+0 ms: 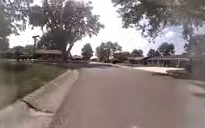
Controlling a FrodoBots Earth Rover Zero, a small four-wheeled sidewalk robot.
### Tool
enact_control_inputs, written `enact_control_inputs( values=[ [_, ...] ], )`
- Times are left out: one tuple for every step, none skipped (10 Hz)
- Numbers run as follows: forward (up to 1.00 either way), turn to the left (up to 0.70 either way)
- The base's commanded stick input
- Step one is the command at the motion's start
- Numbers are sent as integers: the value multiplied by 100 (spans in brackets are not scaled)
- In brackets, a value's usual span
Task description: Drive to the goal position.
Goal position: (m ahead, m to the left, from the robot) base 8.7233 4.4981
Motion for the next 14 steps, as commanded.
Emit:
enact_control_inputs(
  values=[
    [100, 0],
    [100, 0],
    [100, 0],
    [100, 0],
    [100, 0],
    [100, 0],
    [100, 0],
    [100, 0],
    [100, 0],
    [100, 0],
    [100, 30],
    [100, 35],
    [100, 32],
    [100, 7]
  ],
)
